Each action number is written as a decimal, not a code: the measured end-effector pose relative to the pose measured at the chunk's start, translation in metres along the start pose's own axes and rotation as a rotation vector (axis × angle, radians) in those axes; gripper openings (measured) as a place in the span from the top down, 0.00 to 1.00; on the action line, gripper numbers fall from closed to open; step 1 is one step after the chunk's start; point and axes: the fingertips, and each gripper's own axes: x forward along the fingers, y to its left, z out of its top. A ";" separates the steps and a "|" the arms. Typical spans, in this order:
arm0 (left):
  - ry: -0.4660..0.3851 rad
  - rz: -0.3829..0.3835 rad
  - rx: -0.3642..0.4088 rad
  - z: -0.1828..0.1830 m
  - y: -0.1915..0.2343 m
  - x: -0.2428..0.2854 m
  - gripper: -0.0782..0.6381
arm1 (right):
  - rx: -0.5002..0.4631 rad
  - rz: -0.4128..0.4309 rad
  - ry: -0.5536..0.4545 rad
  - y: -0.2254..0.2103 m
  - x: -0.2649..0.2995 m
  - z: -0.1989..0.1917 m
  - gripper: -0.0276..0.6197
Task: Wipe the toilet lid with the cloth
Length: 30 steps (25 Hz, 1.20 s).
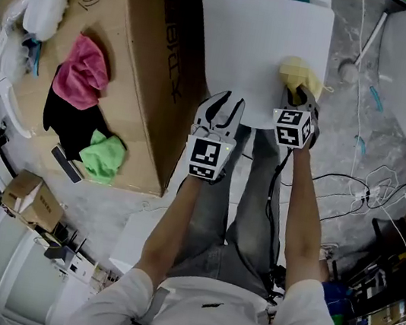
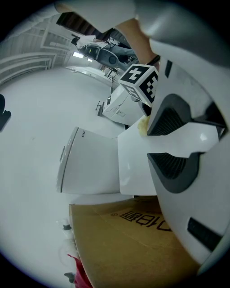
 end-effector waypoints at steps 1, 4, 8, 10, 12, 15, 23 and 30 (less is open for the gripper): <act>-0.001 0.004 -0.005 -0.002 0.002 -0.003 0.70 | -0.005 0.004 -0.001 0.004 0.000 0.001 0.82; 0.000 0.017 -0.021 -0.007 0.008 -0.010 0.70 | -0.031 0.024 -0.003 0.019 0.001 0.007 0.82; 0.000 0.031 -0.038 -0.013 0.014 -0.019 0.70 | -0.069 0.058 -0.008 0.041 0.003 0.015 0.82; -0.003 0.039 -0.045 -0.015 0.018 -0.023 0.70 | -0.083 0.077 -0.014 0.052 0.005 0.019 0.82; -0.005 0.048 -0.052 -0.017 0.021 -0.025 0.70 | -0.099 0.097 -0.021 0.062 0.006 0.024 0.82; -0.007 0.059 -0.059 -0.019 0.023 -0.029 0.70 | -0.133 0.131 -0.028 0.077 0.007 0.030 0.82; -0.007 0.079 -0.072 -0.025 0.028 -0.039 0.70 | -0.249 0.245 -0.035 0.121 0.008 0.040 0.82; 0.004 0.102 -0.076 -0.033 0.032 -0.047 0.70 | -0.287 0.328 -0.042 0.150 0.005 0.037 0.82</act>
